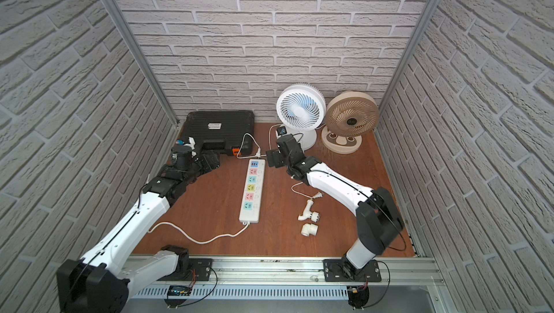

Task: Unplug the desk fan from the power strip
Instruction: Reset both arms

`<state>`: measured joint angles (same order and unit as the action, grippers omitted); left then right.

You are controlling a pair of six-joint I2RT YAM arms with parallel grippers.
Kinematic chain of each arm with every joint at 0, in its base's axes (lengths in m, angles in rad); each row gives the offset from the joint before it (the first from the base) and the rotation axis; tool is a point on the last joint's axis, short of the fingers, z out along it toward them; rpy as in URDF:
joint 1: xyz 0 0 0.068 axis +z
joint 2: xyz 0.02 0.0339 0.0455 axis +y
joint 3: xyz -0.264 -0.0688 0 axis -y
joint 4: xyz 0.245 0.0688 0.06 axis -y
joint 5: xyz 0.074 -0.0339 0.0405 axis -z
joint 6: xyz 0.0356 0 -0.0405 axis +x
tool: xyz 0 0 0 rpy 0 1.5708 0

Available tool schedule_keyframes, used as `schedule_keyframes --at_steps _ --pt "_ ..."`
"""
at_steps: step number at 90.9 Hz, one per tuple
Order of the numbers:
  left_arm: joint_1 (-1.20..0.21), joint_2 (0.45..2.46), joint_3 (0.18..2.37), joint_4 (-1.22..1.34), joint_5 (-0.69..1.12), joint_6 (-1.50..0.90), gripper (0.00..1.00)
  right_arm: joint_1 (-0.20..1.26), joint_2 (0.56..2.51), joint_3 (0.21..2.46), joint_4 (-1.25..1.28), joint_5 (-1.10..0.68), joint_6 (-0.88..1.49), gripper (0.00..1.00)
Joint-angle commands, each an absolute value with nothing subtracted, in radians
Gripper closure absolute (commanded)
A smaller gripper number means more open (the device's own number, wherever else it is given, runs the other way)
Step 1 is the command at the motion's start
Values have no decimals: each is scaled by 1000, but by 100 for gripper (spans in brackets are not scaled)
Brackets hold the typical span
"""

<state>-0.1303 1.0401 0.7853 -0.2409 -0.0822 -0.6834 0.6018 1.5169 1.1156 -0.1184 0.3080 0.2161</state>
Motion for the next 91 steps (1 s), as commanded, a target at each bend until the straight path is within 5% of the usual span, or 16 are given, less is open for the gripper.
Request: schedule_keyframes --at_steps 1,15,42,65,91 --pt "-118 997 729 -163 -276 -625 2 597 1346 895 154 478 81 1" --pt "-76 1004 704 -190 -345 -600 2 573 1112 612 426 614 -69 1" --pt "-46 969 555 3 -547 -440 2 420 895 319 570 721 -159 1" --pt "-45 949 242 630 -523 -78 2 278 956 238 599 685 -73 1" --pt "3 1321 230 968 -349 -44 2 151 1176 225 765 558 9 1"
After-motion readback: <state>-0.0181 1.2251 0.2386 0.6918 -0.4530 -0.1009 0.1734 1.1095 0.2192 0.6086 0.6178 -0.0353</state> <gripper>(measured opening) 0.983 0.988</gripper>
